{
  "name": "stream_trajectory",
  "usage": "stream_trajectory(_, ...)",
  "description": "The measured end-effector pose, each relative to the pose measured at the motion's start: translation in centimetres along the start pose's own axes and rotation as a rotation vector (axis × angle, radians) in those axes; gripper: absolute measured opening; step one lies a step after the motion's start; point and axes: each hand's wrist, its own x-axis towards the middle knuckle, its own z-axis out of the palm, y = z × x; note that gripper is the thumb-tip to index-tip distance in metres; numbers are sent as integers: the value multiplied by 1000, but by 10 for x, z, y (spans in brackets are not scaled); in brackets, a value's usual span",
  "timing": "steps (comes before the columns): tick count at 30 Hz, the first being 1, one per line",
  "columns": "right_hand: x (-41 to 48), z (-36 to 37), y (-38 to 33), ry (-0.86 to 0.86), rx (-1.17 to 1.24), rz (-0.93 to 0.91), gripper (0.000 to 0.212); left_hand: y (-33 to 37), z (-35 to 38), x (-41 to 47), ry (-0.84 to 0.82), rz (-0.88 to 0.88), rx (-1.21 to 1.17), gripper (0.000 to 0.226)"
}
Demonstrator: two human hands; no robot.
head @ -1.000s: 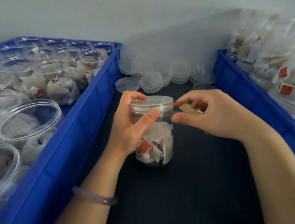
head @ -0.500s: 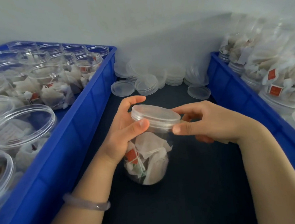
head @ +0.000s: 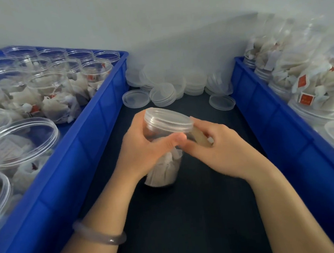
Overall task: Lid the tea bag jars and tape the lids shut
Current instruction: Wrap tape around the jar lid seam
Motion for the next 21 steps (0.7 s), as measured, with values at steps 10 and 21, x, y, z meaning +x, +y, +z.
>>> stream_trajectory(10,-2,-30,-10,28,12,43,72,-9,-6,6,113,-61,-98,48)
stream_trajectory(21,29,-35,-5,-291,166,76,69,-19,-14,5,-166,-156,-359,83)
